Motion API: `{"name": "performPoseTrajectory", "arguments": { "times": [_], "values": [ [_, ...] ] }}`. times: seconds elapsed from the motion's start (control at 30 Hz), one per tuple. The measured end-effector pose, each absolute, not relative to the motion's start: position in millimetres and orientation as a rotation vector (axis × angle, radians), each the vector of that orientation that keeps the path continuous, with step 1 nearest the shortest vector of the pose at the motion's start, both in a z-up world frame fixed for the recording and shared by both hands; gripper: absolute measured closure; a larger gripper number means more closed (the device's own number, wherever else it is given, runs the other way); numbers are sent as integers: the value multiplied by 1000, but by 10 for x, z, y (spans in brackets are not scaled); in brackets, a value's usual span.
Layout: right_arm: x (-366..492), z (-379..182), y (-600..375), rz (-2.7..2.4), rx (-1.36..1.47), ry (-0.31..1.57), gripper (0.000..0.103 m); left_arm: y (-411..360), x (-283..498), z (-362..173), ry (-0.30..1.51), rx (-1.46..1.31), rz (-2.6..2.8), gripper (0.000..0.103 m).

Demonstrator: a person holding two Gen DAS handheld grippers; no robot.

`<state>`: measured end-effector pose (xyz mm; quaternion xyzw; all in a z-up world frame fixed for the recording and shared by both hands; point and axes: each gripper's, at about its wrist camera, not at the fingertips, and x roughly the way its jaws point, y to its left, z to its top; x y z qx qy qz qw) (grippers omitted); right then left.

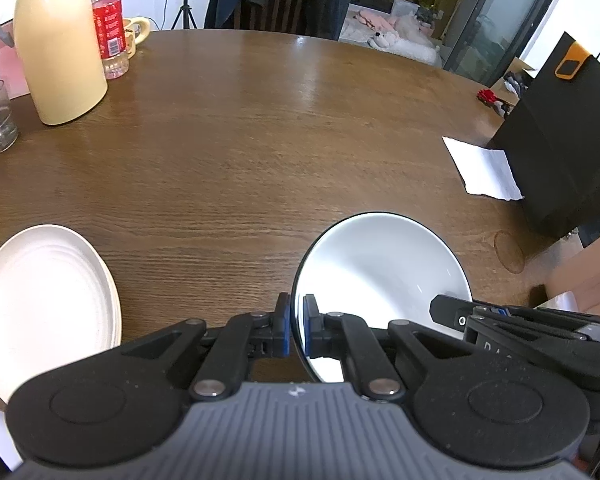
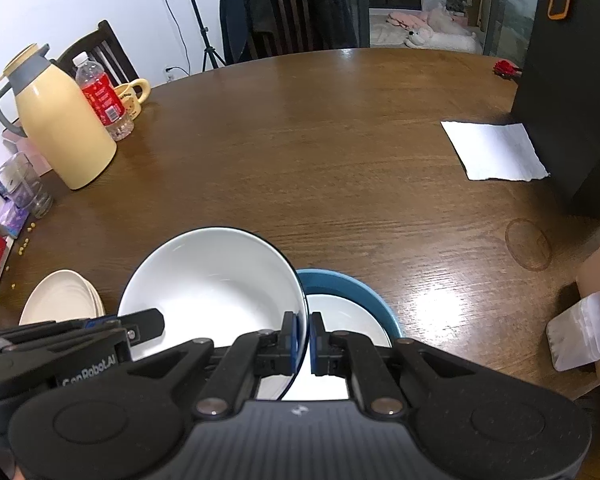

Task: Organize plates and bowls
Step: 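Carry the white bowl over the blue bowl with both grippers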

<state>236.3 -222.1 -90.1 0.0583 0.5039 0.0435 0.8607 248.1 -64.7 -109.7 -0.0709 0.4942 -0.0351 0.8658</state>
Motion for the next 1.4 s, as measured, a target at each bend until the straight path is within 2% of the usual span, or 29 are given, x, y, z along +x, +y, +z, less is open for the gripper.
{"name": "performPoseTrajectory", "arguments": {
  "times": [1.4],
  "values": [
    [2435, -1303, -2684, -29, 153, 1136, 97, -1094, 2755, -1514, 1131, -86, -192, 96]
  ]
}}
